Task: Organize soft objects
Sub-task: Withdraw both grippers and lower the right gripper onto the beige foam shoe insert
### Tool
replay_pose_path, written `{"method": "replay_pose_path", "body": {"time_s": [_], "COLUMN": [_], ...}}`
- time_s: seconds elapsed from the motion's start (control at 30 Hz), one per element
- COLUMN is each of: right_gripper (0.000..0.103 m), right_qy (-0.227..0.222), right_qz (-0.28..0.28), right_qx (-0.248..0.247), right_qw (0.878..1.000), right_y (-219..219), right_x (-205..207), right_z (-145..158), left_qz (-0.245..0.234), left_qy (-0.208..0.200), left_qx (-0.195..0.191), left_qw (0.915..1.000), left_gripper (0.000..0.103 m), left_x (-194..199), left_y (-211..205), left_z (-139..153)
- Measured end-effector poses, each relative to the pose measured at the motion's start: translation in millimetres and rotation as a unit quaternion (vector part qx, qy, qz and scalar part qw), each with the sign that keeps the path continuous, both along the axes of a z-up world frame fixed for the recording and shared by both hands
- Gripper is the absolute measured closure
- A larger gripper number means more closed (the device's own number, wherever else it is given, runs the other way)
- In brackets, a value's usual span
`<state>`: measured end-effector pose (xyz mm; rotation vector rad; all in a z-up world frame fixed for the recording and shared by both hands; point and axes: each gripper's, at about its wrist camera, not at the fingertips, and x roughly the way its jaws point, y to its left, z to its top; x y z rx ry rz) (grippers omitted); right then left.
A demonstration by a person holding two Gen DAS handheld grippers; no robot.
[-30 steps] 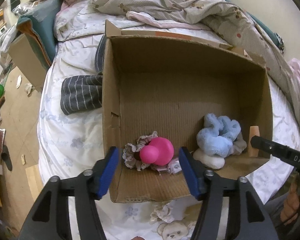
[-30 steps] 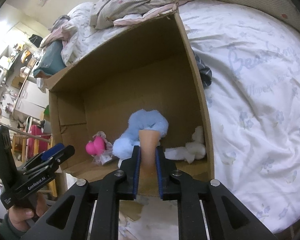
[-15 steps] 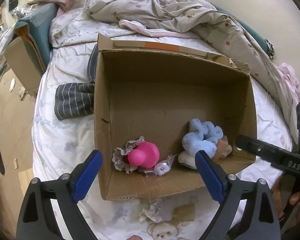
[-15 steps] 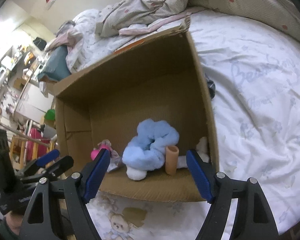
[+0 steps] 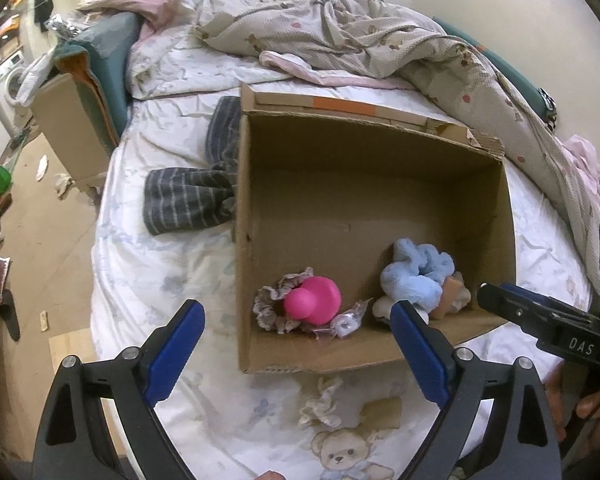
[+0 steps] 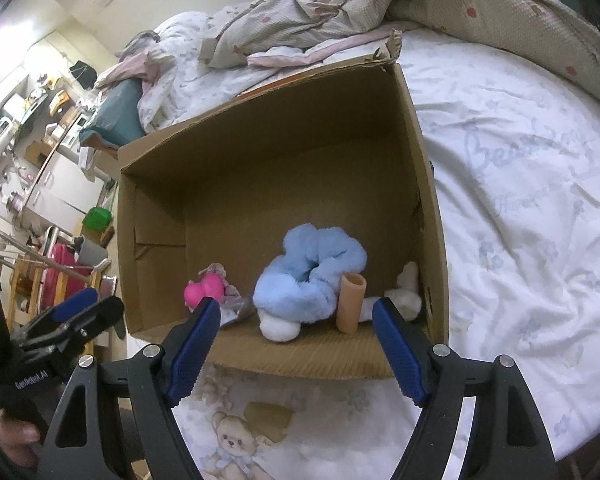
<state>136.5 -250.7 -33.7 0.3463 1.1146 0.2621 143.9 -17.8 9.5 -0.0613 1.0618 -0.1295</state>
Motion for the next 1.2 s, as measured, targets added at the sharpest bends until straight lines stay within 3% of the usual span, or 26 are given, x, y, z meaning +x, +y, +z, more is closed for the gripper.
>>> {"method": "replay_pose_path", "body": {"time_s": [0.37, 0.63, 1.03, 1.2], "right_gripper": [0.02, 0.02, 0.02, 0.02], "right_qy": [-0.011, -0.002, 0.071, 0.108], "right_qz": [0.001, 0.004, 0.048, 0.079], "right_qx": [-0.014, -0.009, 0.004, -0.019], "right_qw": [1.0, 1.0, 0.996, 0.991], "right_y": [-1, 7, 44, 64], "right_x": [-26, -47, -73, -68], "right_z": [10, 5, -35, -56], "left_qz": [0.025, 0.032, 0.058, 0.063], "left_qy": [-0.003, 0.015, 0.042, 0.046], "left_qx": [0.002, 0.009, 0.007, 0.007], "left_qw": [0.9997, 0.9993, 0.9974, 0.9969], "left_gripper": [0.01, 0.01, 0.01, 0.01], "left_x": [-32, -60, -85, -85], "left_y": [12, 16, 38, 45], "left_z": [6, -7, -24, -27]}}
